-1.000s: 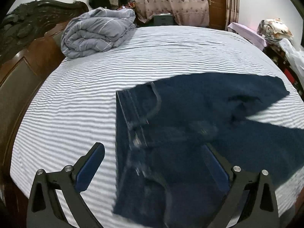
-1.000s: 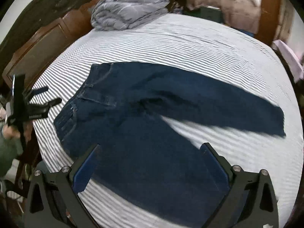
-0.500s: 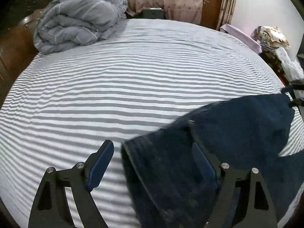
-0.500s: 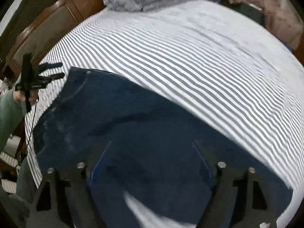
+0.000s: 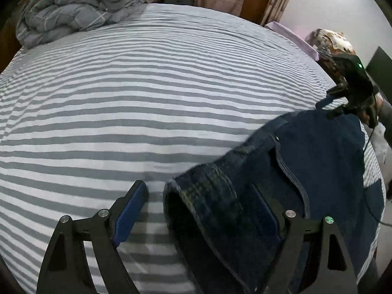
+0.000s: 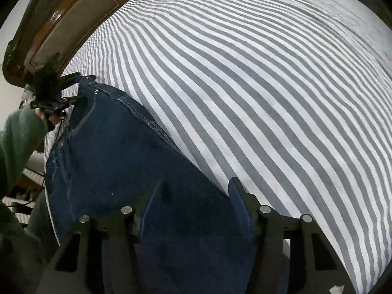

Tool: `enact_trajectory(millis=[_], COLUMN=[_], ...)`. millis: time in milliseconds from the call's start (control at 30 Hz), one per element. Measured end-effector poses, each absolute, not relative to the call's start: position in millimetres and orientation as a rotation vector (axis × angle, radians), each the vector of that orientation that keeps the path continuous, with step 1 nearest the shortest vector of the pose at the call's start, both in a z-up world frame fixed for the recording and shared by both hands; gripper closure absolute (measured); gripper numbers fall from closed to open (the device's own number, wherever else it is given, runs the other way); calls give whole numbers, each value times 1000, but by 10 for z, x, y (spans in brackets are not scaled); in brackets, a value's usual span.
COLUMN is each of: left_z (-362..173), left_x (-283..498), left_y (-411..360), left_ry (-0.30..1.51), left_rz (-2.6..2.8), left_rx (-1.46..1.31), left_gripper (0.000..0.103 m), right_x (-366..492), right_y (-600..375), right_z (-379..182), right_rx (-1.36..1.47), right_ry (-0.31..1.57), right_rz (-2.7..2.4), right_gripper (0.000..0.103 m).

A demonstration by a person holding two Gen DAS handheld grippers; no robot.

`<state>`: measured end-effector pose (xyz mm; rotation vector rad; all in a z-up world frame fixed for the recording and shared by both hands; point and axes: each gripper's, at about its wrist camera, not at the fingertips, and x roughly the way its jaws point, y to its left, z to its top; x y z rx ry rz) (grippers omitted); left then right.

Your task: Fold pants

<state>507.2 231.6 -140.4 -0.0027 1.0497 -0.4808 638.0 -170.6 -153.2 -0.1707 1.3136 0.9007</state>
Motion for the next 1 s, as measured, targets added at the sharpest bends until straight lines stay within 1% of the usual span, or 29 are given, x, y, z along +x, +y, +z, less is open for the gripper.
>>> enact_trajectory(millis=[200,267,333,367,433,500,533,567,600,633,700,767,867,1000], left_z=[-1424,-1424,-1418,-1411,-1394,-1377,-1363,-1335,-1289,-1241,-1176,-1156,-1173,-1173], left_x=[5073,5042,4983,4947,4885,4832,4819,4800,4763,4727,4671,4632,4620,4572], left_y=[2193,2164,2153,2134,2097,2080,2089,2100,2122,2149,2158,2120,2132,2116], left_ry=[1039,1032,1021,1017,1005,1004,1008,1007,999,994,981,976,968,952], left_rz=[-509,-519,-551,-567,-572,-585,-587,-595,-605,-614,-621,-617,-600,-574], left_rx=[44,70,89,103,125,131,129,127,123,113,108,138,126,111], left_gripper=[18,18,29,37,44,59,63,73,78,79,82,83,83,83], right_x=[6389,6404,6425,6426,6431,6432,6435,6439,6441,6439,6426,6407,6338,6282], right_y=[-1607,-1578,-1575,-1573,-1569,-1540,-1526,-1511,-1500,-1483,-1439,-1391,-1341,-1300], right_z=[-1633,-1642,-1634,-1630,-1631,-1635,-1635,-1637,-1641,-1642,-1639,-1615,-1515,-1517], right_rx=[-168,-171,-170,-177,-195,-208,-220,-224,-222,-226,-245,-274,-292,-334], right_ry=[1341,1337,1339,1339,1348,1353,1352,1359,1366,1373,1386,1390,1364,1373], right_rz=[933,951,971,981,993,1005,1005,1007,1012,1021,1039,1047,1063,1020], right_gripper=[57,62,65,65,65,65,64,63,63,63,68,88,91,90])
